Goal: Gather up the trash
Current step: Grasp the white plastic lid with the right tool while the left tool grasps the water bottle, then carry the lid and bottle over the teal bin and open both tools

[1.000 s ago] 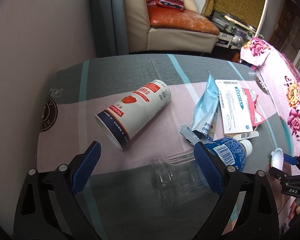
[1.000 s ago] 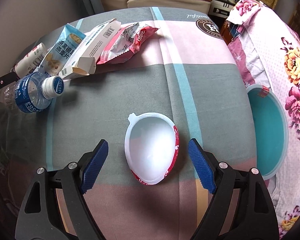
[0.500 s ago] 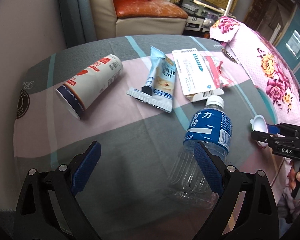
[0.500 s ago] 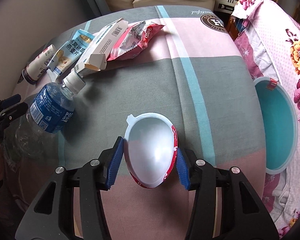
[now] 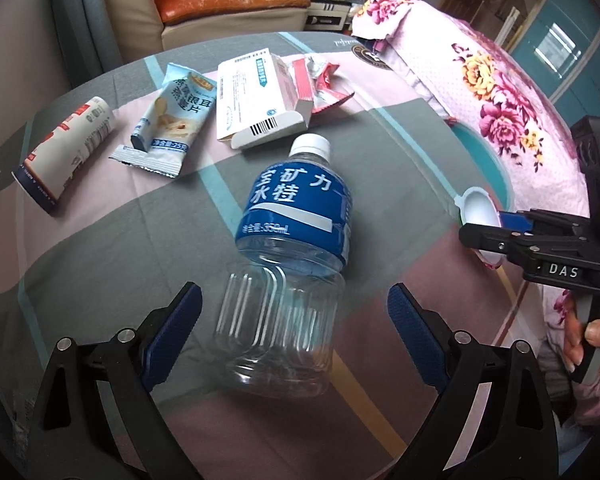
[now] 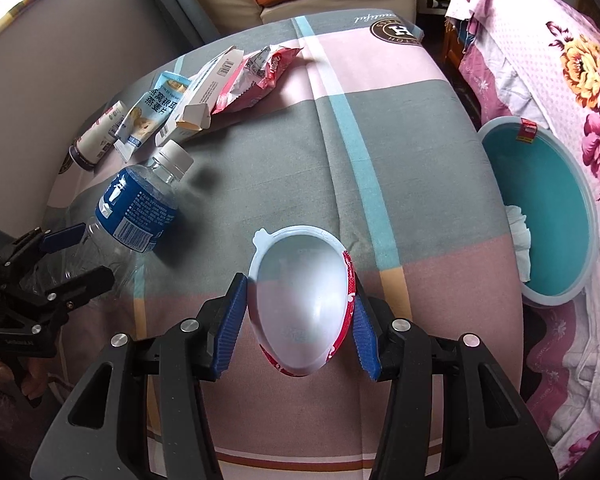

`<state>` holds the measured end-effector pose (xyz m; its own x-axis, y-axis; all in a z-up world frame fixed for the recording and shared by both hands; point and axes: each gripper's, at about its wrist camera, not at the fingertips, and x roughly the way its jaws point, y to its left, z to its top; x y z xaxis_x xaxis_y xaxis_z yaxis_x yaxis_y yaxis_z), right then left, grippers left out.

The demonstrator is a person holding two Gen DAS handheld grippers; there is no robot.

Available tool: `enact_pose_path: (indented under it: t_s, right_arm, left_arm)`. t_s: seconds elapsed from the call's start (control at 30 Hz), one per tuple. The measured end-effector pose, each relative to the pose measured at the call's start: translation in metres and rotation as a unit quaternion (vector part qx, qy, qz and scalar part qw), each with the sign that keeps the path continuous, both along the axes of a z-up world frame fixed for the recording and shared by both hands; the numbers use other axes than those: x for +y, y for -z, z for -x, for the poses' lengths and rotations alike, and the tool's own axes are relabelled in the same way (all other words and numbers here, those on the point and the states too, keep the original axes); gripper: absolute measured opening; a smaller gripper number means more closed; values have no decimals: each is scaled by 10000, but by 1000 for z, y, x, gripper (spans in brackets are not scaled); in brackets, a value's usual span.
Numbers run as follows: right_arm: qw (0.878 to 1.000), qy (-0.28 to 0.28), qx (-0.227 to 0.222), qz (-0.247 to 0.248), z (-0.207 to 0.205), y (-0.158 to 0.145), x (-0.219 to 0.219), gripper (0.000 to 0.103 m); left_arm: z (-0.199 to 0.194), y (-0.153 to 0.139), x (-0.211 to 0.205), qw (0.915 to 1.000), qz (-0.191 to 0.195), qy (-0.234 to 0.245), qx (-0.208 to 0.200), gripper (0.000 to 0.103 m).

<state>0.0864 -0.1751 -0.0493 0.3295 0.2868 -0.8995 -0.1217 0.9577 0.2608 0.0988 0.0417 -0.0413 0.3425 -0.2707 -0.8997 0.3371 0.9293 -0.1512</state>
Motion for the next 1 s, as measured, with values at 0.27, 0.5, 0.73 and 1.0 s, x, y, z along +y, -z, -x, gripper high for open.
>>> enact_pose_path:
  t_s: [0.27,0.5,0.73,1.0]
  right_arm:
    - [9996,177,2,-215,8,2,-23,47]
    - [9988,273,-16,-408,10,6,-39,47]
    - [9975,326,-52,-629,12,9,-53,47]
    - [9941,590,-166,-892,16,8,-84,47]
  left_arm:
    - [-11,20,-28,9977,-654,-153,-2,76]
    - [0,16,-37,9937,-901,-648,-173,67]
    - [10,5,-59,9941,-818,-657,-262,67]
    - [10,-5,-93,9956,-735,-505,-279,67]
